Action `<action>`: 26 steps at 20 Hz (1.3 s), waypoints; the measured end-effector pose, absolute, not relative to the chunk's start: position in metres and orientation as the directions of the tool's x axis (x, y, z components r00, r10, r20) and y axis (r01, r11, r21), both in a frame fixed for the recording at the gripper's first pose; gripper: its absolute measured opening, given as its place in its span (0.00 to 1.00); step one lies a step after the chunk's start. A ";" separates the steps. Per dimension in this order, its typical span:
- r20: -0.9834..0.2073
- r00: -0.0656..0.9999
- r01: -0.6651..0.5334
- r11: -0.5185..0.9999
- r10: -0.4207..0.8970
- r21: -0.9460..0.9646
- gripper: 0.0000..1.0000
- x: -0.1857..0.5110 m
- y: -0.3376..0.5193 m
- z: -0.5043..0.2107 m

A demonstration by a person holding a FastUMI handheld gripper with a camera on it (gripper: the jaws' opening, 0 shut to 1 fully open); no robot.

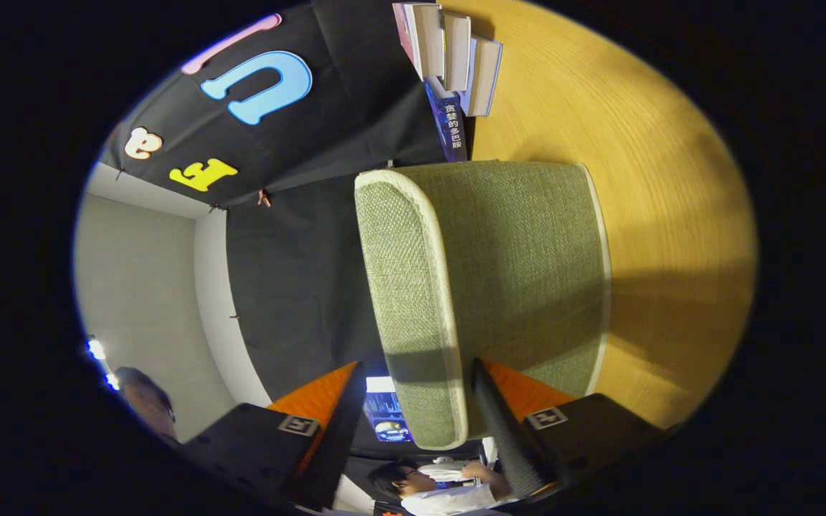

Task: Open the storage box then place both shoes into the box .Put the left shoe in first, then the right shoe, with the right side of both shoes facing outward in a uniform manner.

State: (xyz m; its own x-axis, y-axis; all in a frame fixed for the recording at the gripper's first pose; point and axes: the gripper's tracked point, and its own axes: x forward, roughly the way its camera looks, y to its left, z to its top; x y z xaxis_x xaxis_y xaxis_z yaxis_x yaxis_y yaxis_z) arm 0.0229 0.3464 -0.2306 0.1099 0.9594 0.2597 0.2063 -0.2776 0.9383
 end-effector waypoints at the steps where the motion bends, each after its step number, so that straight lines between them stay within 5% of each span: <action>1: 0.265 0.106 0.211 -0.282 0.958 0.936 0.76 0.021 0.345 -0.229; 2: 0.253 0.100 0.203 -0.268 0.962 0.942 0.75 0.021 0.348 -0.232; 4: 0.224 0.102 0.195 -0.240 0.969 0.951 0.37 0.017 0.351 -0.236; 6: 0.253 0.137 0.180 -0.275 0.958 0.944 0.17 0.023 0.342 -0.220; 8: 0.274 0.148 0.180 -0.298 0.950 0.937 0.07 0.022 0.340 -0.200; 26: 0.364 0.128 -0.042 -0.361 0.923 0.931 0.07 0.045 0.461 -0.006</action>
State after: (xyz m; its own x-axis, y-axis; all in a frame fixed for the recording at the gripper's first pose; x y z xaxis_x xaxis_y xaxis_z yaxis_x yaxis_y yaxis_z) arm 0.0451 0.4615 -0.0065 0.1277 0.9227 0.3638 -0.0417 -0.3615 0.9315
